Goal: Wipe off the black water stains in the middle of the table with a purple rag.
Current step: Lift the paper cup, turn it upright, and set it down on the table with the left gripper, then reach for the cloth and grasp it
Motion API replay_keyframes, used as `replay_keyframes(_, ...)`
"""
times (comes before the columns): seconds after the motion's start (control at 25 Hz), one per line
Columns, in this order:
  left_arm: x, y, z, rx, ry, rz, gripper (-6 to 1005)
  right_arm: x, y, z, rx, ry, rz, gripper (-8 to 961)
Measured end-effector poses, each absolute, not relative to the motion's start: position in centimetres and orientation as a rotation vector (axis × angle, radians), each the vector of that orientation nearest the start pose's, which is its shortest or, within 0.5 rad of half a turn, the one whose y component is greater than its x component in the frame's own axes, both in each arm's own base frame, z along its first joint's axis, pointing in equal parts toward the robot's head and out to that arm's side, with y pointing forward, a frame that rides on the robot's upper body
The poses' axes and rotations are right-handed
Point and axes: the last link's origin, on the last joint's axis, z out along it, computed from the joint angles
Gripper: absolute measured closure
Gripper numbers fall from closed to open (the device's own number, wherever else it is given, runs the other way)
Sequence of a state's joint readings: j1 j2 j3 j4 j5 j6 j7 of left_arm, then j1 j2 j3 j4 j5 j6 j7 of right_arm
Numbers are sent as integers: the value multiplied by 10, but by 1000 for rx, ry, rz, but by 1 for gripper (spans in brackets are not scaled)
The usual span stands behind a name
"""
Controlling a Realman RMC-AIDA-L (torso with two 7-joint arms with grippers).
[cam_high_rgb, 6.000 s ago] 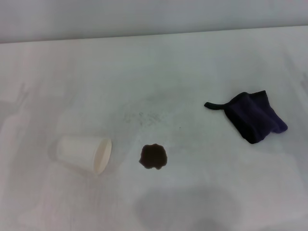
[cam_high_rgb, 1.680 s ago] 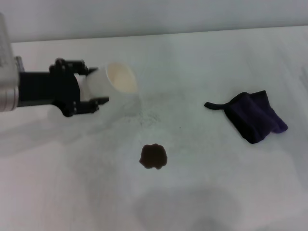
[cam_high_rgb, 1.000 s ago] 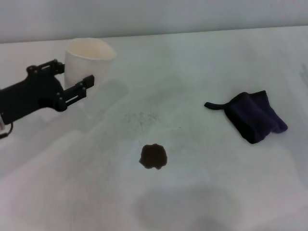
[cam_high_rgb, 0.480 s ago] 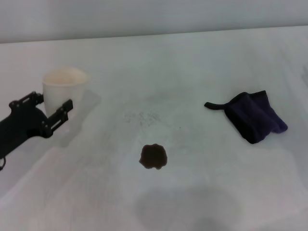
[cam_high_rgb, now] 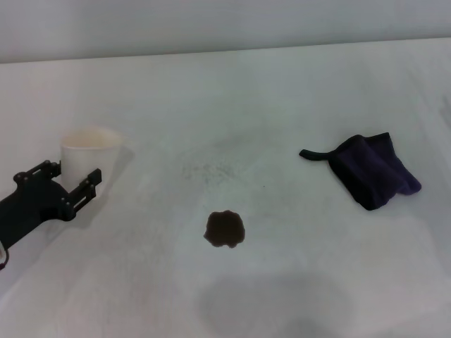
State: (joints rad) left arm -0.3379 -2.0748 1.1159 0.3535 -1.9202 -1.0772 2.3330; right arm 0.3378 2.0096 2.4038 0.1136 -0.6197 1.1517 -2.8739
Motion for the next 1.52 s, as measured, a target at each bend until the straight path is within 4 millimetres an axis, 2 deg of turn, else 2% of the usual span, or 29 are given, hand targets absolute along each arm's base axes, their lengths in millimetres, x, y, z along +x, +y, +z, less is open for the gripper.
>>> replay_keyframes(0.24,-340,305,-52,-2268,-658,-523,451,406,301,68,-1422,556,508,81)
replay_keyframes(0.8,-341,308,-47,-2243,-540,-482,439,402,305,66,-1439,550,519,82)
replay_keyframes(1.2,-341,306,-49,-2243,-530,-480,119,399,305,66,-1445,534,539,83)
replay_keyframes(1.52,-355,276,-47,-2213,-556,-508,118,393,307,68,-1443,501,570,83)
